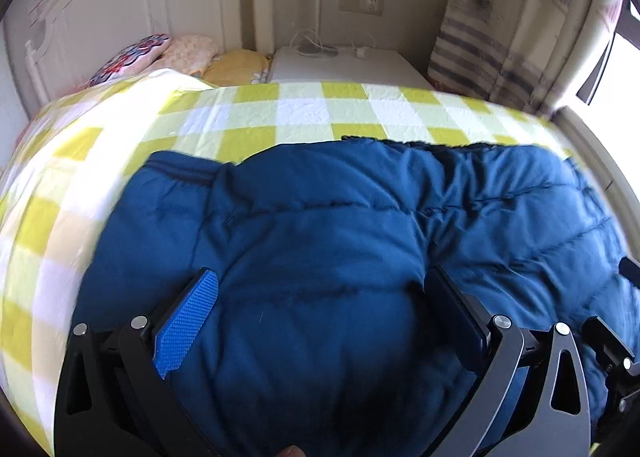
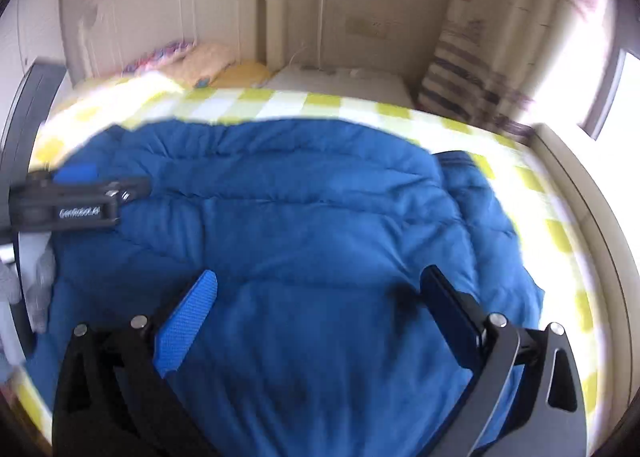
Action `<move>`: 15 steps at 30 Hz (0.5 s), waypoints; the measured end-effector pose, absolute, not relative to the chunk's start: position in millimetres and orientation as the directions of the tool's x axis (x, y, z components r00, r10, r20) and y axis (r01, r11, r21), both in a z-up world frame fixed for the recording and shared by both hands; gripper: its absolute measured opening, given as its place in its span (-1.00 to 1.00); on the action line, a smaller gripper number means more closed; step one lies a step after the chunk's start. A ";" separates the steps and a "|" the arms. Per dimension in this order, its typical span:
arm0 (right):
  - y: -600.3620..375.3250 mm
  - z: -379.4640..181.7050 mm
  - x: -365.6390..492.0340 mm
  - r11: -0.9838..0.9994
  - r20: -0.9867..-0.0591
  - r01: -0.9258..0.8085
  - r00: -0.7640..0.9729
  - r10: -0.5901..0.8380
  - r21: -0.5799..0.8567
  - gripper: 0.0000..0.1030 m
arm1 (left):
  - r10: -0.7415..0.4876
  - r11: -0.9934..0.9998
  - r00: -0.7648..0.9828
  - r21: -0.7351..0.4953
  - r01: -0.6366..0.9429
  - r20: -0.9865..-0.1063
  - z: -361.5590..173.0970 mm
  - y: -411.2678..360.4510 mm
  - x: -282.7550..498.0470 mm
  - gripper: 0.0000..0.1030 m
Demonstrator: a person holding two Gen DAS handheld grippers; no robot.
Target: Fold large clothes
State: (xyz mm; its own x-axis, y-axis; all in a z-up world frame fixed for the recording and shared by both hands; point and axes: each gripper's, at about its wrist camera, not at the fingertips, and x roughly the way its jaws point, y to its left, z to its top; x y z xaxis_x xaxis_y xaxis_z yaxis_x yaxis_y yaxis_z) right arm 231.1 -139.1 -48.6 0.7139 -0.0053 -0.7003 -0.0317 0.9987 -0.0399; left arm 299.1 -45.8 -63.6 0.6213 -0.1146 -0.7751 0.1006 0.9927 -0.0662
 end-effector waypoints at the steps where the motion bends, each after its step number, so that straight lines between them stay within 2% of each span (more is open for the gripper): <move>1: -141.1 -43.3 220.9 0.999 -0.683 -0.038 0.731 0.011 -0.025 0.95 | -0.150 0.989 0.635 -0.108 0.105 -0.758 -56.0 -43.8 283.3 0.91; 3: -136.1 -38.5 203.3 0.997 -0.663 -0.075 0.747 0.038 -0.027 0.95 | -0.230 0.973 0.649 -0.170 0.155 -0.725 -48.5 -45.1 252.0 0.91; 5: -123.1 -49.4 195.2 0.985 -0.690 -0.150 0.722 0.049 -0.087 0.95 | -0.229 0.973 0.643 -0.158 0.167 -0.731 -56.9 -51.8 233.1 0.91; 6: -116.6 -59.4 195.5 0.978 -0.710 -0.163 0.704 0.024 -0.129 0.95 | -0.178 0.982 0.628 -0.094 0.164 -0.758 -73.1 -60.5 225.8 0.91; 8: -117.0 -75.7 193.1 0.981 -0.696 -0.152 0.717 0.024 -0.123 0.96 | -0.114 0.982 0.703 0.027 0.187 -0.702 -83.4 -71.3 210.2 0.91; 9: -119.2 -77.6 192.4 0.983 -0.691 -0.152 0.722 0.038 -0.105 0.96 | -0.109 0.982 0.704 0.033 0.185 -0.701 -84.7 -72.2 209.2 0.91; 13: -119.7 -70.5 189.7 0.985 -0.718 -0.139 0.696 0.020 -0.106 0.95 | -0.107 0.985 0.659 0.012 0.173 -0.744 -77.3 -66.4 210.5 0.91; 15: -123.2 -58.8 173.5 0.987 -0.702 -0.126 0.712 0.020 -0.099 0.95 | -0.129 0.988 0.671 -0.041 0.146 -0.730 -67.2 -54.3 193.1 0.91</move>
State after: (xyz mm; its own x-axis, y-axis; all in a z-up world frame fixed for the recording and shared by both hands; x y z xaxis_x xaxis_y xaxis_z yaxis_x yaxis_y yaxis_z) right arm 173.5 -123.2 -58.8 0.7122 0.0202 -0.7017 -0.1258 0.9871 -0.0992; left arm 193.1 -54.3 -67.2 0.6709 -0.1292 -0.7302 0.1458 0.9885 -0.0410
